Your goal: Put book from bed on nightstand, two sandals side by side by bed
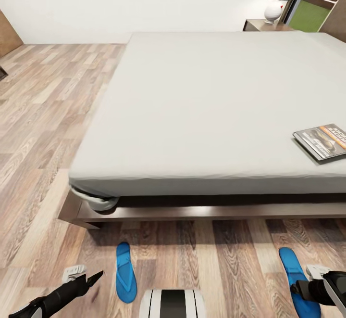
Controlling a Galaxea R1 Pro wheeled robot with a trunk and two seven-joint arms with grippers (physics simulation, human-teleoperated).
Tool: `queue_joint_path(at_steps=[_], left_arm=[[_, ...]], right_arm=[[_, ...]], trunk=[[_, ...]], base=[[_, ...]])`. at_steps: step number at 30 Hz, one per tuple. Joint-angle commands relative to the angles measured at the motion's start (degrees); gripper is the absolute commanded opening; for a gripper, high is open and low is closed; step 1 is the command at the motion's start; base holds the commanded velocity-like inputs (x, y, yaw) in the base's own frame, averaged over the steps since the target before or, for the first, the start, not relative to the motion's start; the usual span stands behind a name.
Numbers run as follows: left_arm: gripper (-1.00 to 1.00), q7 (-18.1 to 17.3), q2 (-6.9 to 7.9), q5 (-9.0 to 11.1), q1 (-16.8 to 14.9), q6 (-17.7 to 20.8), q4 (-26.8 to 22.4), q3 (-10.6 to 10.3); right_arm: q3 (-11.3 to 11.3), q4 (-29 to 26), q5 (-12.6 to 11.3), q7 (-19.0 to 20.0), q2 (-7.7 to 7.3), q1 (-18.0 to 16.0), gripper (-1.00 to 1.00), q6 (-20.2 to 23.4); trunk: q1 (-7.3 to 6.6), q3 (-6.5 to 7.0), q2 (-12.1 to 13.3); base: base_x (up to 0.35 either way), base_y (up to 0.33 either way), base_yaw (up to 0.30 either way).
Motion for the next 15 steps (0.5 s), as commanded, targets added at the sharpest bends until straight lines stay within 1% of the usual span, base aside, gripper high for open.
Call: queue_joint_path(at_steps=[1, 5, 6, 8, 10, 11, 13, 15], left_arm=[[1.00, -0.26, -0.01, 0.25, -0.04, 0.14, 0.07, 0.07], [1.00, -0.26, -0.02, 0.25, -0.04, 0.14, 0.07, 0.07], [1.00, -0.26, -0.02, 0.25, -0.04, 0.14, 0.07, 0.07], [1.00, -0.26, -0.02, 0.25, -0.04, 0.14, 0.07, 0.07], [1.00, -0.26, -0.02, 0.25, -0.04, 0.14, 0.07, 0.07], [1.00, -0.26, -0.02, 0.25, -0.04, 0.14, 0.07, 0.07], [1.00, -0.26, -0.02, 0.25, -0.04, 0.14, 0.07, 0.07], [1.00, -0.26, -0.02, 0.25, -0.04, 0.11, 0.07, 0.07]], right_arm=[[-0.10, -0.10, -0.35, -0.16, -0.01, 0.00, -1.00, 0.37], [-0.02, -0.10, -0.40, -0.16, -0.01, 0.00, -1.00, 0.37], [-0.01, -0.10, -0.40, -0.13, 0.21, 0.00, -1.00, 0.26], [-0.01, -0.08, -0.26, -0.16, 1.73, 0.00, -1.00, -0.68], [-0.01, 0.04, -0.16, -0.21, 2.94, 0.00, -1.00, -3.15], [-0.01, 0.11, -0.12, -0.27, 3.38, 0.00, -1.00, -5.37], [-0.01, 0.34, -0.10, -0.31, 3.67, 0.00, -1.00, -8.09], [-0.01, 0.59, -0.11, -0.33, 3.79, 0.00, -1.00, -9.78]], trunk=[[-0.01, -0.04, -0.01], [-0.01, -0.04, -0.01], [-0.01, -0.04, -0.01], [-0.01, -0.04, -0.01], [-0.01, -0.04, -0.01], [-0.01, -0.04, -0.01], [-0.01, -0.04, -0.01], [-0.01, -0.04, -0.01]], base=[[0.000, 0.287, 0.000], [0.000, 0.287, 0.000], [0.000, 0.287, 0.000], [0.000, 0.287, 0.000], [0.000, 0.287, 0.000], [0.000, 0.287, 0.000], [0.000, 0.287, 0.000], [0.000, 0.287, 0.000]])
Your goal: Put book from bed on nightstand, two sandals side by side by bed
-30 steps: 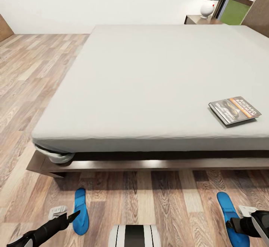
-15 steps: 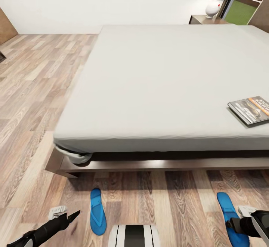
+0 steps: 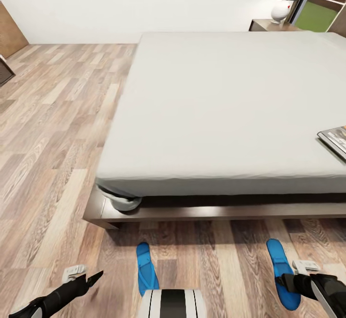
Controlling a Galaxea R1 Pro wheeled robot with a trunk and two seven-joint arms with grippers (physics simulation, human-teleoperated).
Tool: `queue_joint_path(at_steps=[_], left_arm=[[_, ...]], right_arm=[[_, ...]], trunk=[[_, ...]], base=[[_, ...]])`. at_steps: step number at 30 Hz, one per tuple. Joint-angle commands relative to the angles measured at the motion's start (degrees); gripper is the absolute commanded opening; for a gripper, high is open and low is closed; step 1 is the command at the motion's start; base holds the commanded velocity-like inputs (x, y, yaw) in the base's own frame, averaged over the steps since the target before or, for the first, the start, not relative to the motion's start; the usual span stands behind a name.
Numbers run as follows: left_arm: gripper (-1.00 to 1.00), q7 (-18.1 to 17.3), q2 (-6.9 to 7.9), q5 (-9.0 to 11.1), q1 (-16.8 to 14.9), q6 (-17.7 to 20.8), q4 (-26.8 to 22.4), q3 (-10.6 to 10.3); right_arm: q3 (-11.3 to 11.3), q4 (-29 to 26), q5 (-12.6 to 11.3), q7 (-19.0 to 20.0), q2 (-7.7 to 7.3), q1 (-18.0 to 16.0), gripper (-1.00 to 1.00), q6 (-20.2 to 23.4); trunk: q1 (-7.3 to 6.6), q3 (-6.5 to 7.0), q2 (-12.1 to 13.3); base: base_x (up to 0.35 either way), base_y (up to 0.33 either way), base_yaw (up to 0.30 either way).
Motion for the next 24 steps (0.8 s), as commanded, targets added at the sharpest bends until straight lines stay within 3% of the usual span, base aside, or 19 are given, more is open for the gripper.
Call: queue_joint_path(at_steps=[1, 9, 12, 16, 24], left_arm=[[1.00, -0.26, -0.01, 0.25, -0.03, 0.12, 0.07, 0.07], [1.00, -0.26, -0.01, 0.16, -0.03, 0.09, 0.07, 0.07], [1.00, -0.26, -0.01, 0.16, -0.03, 0.09, 0.07, 0.07], [1.00, -0.26, -0.01, 0.16, -0.03, 0.09, 0.07, 0.07], [1.00, -0.26, -0.01, 0.16, -0.03, 0.09, 0.07, 0.07]], right_arm=[[-0.10, -0.04, -0.44, -0.15, 0.01, 0.00, -1.00, 0.08], [-0.09, 0.59, -0.43, -0.58, 0.13, -0.01, -1.00, -2.76], [-0.10, 1.30, -0.49, -4.25, 0.09, -0.01, -1.00, -4.94], [-0.10, 1.76, -0.49, -12.83, 0.14, 0.00, -1.00, -7.54], [-0.10, 1.84, -0.52, -15.14, 0.35, 0.00, -1.00, -9.55]], trunk=[[-0.01, -0.04, -0.01], [-0.01, -0.04, -0.01], [-0.01, -0.04, -0.01], [-0.01, -0.04, -0.01], [-0.01, -0.04, -0.01]], base=[[0.000, 0.287, 0.000], [0.000, 0.287, 0.000], [0.000, 0.287, 0.000], [0.000, 0.287, 0.000], [0.000, 0.287, 0.000]])
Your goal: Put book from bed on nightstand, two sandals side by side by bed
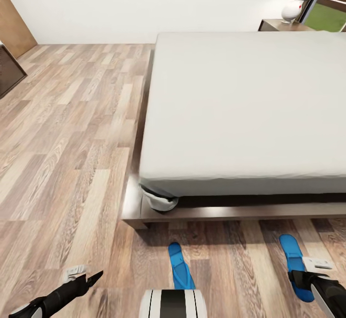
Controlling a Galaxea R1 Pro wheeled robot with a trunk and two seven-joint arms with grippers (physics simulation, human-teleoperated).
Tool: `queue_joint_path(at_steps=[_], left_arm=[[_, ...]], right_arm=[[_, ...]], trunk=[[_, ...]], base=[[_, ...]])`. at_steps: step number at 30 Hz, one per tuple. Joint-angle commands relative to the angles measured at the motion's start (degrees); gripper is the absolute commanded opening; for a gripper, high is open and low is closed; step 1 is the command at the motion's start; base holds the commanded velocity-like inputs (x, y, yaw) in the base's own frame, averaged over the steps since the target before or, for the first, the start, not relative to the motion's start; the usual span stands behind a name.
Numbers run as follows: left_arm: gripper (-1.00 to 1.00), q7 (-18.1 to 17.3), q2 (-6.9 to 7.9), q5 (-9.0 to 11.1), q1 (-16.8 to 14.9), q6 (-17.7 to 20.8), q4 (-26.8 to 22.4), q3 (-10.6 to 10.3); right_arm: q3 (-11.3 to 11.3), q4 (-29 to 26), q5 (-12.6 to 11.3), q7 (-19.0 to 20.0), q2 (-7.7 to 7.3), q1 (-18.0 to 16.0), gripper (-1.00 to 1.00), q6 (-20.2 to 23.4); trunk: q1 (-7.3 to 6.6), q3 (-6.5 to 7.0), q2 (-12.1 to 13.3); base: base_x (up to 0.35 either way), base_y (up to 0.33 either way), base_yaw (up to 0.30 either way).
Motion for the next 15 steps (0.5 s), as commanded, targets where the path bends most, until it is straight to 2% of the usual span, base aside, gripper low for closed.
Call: queue_joint_path(at_steps=[1, 15], left_arm=[[1.00, -0.26, -0.01, 0.24, -0.04, 0.14, 0.07, 0.07], [1.00, -0.30, 0.01, 0.24, -0.04, 0.14, 0.07, 0.07]], right_arm=[[0.02, -0.14, -0.61, -0.41, -0.02, 0.01, -1.00, 0.31], [0.02, -0.14, -0.60, -0.38, 0.01, 0.00, -1.00, 0.35]], trunk=[[-0.01, -0.04, -0.01], [-0.01, -0.04, -0.01]], base=[[0.000, 0.288, 0.000], [0.002, 0.292, 0.000]])
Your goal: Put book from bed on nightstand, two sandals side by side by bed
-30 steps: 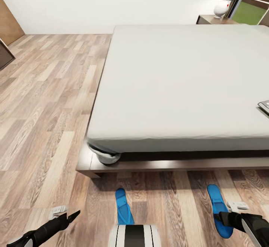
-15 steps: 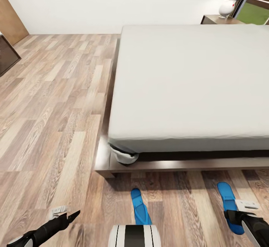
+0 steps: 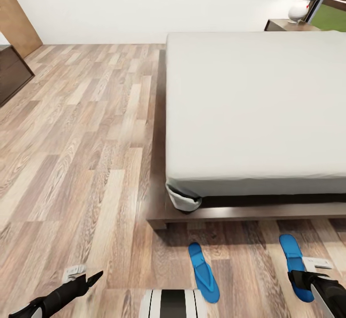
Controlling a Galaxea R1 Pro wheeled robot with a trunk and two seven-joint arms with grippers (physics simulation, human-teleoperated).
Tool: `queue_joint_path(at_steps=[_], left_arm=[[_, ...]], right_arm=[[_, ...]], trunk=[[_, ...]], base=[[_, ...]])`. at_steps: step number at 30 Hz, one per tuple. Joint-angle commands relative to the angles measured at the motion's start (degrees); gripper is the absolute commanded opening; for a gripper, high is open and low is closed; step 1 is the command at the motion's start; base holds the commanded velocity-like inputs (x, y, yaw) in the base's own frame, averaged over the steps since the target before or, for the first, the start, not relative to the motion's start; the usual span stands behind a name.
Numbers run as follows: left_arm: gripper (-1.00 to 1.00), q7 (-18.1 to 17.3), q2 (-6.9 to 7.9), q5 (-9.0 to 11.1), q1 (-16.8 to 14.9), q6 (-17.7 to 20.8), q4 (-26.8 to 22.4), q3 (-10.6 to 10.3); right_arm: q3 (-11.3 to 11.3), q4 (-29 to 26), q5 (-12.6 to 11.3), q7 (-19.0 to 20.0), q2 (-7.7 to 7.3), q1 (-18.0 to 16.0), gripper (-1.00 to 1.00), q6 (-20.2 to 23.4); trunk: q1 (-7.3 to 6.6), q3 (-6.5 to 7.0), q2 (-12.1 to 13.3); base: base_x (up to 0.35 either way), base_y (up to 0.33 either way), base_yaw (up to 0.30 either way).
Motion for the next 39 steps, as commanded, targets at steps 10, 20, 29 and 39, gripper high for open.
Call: queue_joint_path(at_steps=[10, 20, 29, 39], left_arm=[[1.00, -0.22, 0.06, 0.25, -0.04, 0.20, 0.07, 0.14], [1.00, -0.12, 0.06, 0.25, -0.04, 0.22, 0.07, 0.15], [1.00, -0.08, 0.06, 0.25, -0.04, 0.22, 0.07, 0.15], [1.00, 0.20, 0.06, 0.25, -0.04, 0.21, 0.07, 0.14]], right_arm=[[0.06, -0.14, -0.53, -0.42, -0.05, 0.02, -1.00, 0.34], [0.09, -0.14, -0.53, -0.42, -0.04, 0.02, -1.00, 0.35], [0.09, -0.15, -0.53, -0.42, -0.04, 0.02, -1.00, 0.35], [0.09, -0.14, -0.53, -0.42, -0.02, 0.02, -1.00, 0.35]], trunk=[[-0.01, -0.04, -0.01], [-0.01, -0.04, -0.01], [-0.01, -0.04, -0.01], [-0.01, -0.04, -0.01]], base=[[0.063, 0.295, 0.000], [0.080, 0.296, 0.000], [0.018, 0.287, 0.000], [-0.008, 0.048, 0.000]])
